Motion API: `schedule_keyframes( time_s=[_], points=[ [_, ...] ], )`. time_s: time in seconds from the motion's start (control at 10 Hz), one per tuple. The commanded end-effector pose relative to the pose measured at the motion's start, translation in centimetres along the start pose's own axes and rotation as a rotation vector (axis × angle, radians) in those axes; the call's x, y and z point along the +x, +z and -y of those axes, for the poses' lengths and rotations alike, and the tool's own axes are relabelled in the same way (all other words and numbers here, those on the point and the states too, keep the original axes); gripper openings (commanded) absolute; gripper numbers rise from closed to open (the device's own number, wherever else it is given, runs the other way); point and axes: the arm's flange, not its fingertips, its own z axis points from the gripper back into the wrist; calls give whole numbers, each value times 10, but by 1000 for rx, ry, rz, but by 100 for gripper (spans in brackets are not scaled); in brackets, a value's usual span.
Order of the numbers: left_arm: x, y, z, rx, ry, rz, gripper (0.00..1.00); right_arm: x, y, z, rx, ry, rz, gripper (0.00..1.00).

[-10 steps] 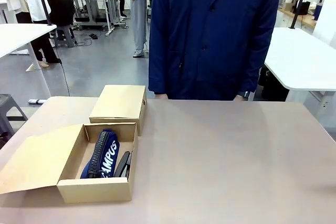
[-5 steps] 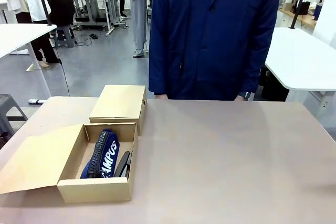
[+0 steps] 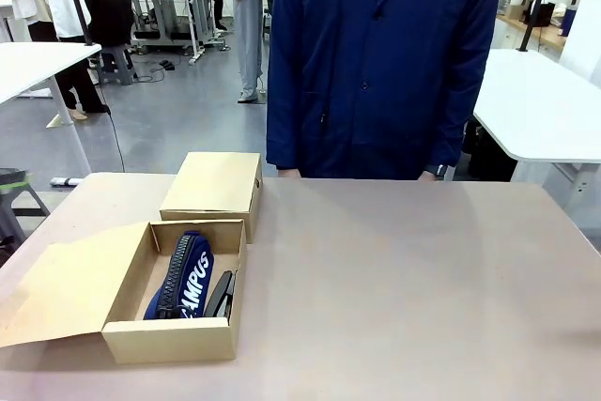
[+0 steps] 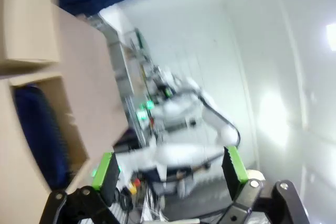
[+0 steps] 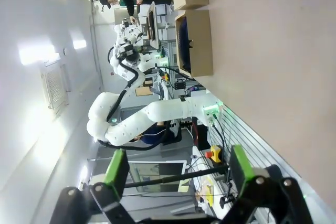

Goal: Place items inside the box.
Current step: Close the lid of the Mailer Box closest to the robot.

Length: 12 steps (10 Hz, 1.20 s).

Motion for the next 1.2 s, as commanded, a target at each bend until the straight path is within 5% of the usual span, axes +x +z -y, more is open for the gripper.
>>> schedule_keyframes(
  time_s=[0.0, 0.1, 0.2, 0.5, 0.6, 0.8, 0.9, 1.0, 1.1],
  points=[
    [-19, -81, 27, -268, -244, -385, 100, -3, 1, -3, -6, -14, -2, 100],
    [-34, -104, 30, -265, -441, -493, 100, -3, 1, -3, -6, -14, -2, 100],
    [-46, -107, 24, -205, -714, -494, 100, -3, 1, -3, -6, -14, -2, 100],
    [-49, -65, -3, 204, -1545, -172, 100, -3, 1, -3, -6, -14, -2, 100],
    [-45, -47, -19, 376, -1634, -188, 100, -3, 1, -3, -6, -14, -2, 100],
    [-37, -5, -68, 641, -1619, -294, 100, -3, 1, -3, -6, -14, -2, 100],
    [-21, 16, -80, 810, -1602, -232, 100, -3, 1, -3, -6, -14, -2, 100],
    [-8, 0, -26, 187, -1218, -345, 100, -3, 1, -3, -6, -14, -2, 100],
    [-8, 0, -26, 187, -1218, -345, 100, -3, 1, -3, -6, -14, -2, 100]
  ],
)
